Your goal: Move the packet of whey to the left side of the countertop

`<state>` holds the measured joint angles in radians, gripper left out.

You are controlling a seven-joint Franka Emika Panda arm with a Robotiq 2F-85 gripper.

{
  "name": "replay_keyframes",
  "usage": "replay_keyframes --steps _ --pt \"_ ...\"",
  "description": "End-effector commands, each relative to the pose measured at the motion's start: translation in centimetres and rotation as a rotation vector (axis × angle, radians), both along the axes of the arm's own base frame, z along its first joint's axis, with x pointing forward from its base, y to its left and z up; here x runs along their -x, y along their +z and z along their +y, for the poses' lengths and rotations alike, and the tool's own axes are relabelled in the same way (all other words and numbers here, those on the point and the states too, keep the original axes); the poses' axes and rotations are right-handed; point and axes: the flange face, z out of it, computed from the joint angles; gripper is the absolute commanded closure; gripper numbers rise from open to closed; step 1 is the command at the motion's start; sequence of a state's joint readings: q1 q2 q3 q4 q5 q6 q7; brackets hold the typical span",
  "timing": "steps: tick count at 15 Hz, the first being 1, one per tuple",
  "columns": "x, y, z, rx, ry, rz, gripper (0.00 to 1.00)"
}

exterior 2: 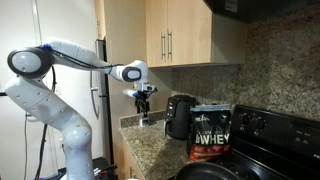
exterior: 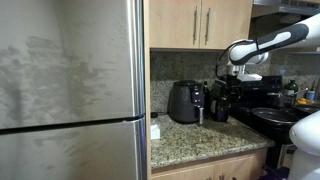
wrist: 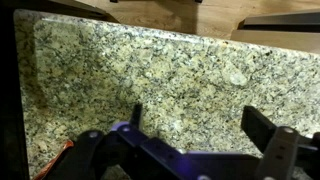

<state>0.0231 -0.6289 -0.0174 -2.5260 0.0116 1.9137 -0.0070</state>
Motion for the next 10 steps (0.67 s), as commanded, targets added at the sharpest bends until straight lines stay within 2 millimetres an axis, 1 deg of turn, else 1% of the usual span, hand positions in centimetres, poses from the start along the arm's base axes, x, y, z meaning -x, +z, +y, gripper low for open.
replay_keyframes --steps 1,8,9,10 --pt "-0.01 0.06 -0.01 0.0 0.0 0.001 0.0" --pt "-0.01 0.06 -0.01 0.0 0.0 0.001 0.0" --pt "-0.16 0.11 -0.06 0.013 0.025 -0.017 0.0" --pt "-0.45 0.46 -0.27 0.079 0.034 -0.072 0.0"
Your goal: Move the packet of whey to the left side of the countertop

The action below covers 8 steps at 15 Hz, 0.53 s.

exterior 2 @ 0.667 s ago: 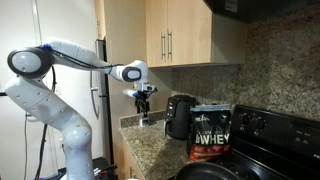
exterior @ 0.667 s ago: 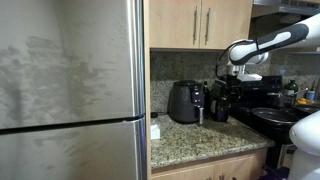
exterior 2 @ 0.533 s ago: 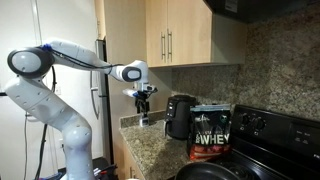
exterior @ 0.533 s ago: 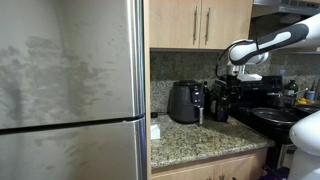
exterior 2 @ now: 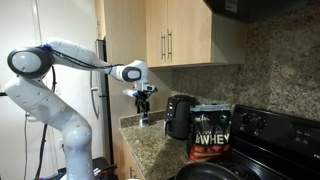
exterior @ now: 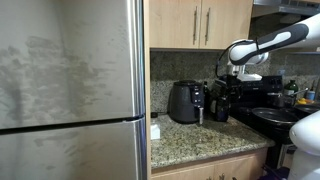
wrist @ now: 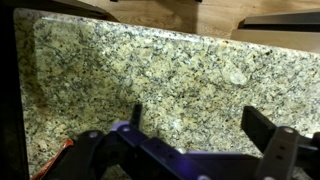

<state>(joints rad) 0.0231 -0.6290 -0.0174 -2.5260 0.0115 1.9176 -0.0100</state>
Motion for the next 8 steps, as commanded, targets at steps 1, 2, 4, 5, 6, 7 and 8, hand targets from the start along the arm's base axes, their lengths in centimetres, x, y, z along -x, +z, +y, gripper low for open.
replay_keyframes --steps 1,2,4,5,6,7,8 --pt "-0.5 0.6 -0.4 0.118 -0.008 -0.1 0.0" --pt "-0.5 0.9 -0.6 0.148 -0.07 -0.128 0.0" --pt "-0.8 1.0 -0.6 0.156 -0.181 -0.175 0.0" --pt "-2.1 1.5 -6.2 0.165 -0.236 -0.194 0.0" --pt "-2.5 1.9 -7.4 0.167 -0.296 -0.204 0.0" --pt "-1.8 2.9 -8.6 0.149 -0.354 -0.223 0.0" --pt "-1.7 2.0 -5.6 0.152 -0.27 -0.199 0.0"
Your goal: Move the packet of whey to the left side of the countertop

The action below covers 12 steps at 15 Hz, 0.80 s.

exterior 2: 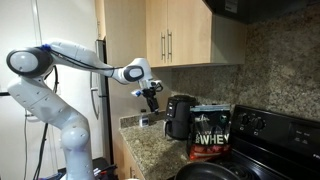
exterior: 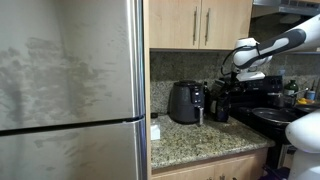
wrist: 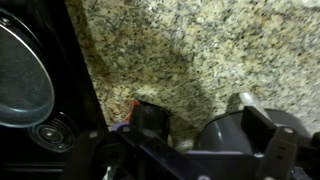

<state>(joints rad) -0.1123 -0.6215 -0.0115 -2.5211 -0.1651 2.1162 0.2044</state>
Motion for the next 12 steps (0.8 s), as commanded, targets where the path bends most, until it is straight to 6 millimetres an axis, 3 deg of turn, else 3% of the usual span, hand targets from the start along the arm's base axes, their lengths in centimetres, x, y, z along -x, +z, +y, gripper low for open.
replay_keyframes --steps 1,3,5,10,11,12 --pt "0.2 0.4 -1.9 -0.012 -0.042 -0.012 0.0" --pt "0.4 0.9 -3.1 -0.019 -0.071 -0.025 0.0" --pt "-2.4 0.7 -4.4 -0.075 -0.226 -0.092 0.0" --pt "-7.9 4.3 -9.4 -0.16 -0.447 -0.293 0.0" --pt "-8.1 5.1 -9.8 -0.168 -0.494 -0.331 0.0" --pt "-6.5 4.2 -8.6 -0.15 -0.421 -0.286 0.0"
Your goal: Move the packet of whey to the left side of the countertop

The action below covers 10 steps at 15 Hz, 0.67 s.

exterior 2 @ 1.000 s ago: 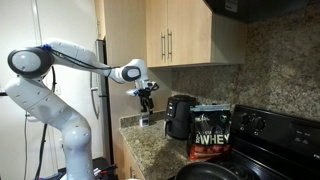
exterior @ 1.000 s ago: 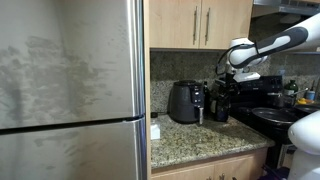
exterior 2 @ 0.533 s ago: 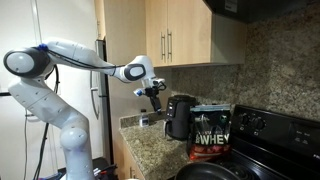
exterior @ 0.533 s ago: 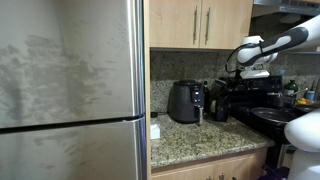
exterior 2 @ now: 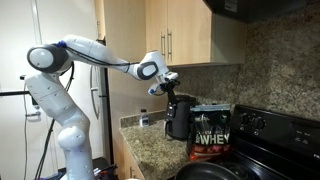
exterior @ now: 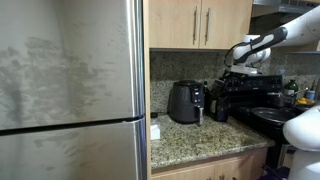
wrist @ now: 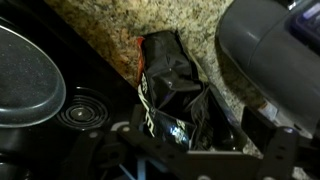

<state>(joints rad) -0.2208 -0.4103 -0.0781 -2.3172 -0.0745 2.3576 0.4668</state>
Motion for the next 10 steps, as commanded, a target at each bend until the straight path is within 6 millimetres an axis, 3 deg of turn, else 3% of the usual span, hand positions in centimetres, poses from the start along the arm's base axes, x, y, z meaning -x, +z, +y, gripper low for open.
replay_keyframes --steps 1,4,10 --pt "-0.7 0.5 -0.6 -0.006 -0.03 -0.017 0.0" --pt "-2.1 0.2 -1.1 0.004 -0.08 -0.034 0.0" --pt "-9.2 -2.5 -3.2 -0.027 -0.268 -0.333 0.0"
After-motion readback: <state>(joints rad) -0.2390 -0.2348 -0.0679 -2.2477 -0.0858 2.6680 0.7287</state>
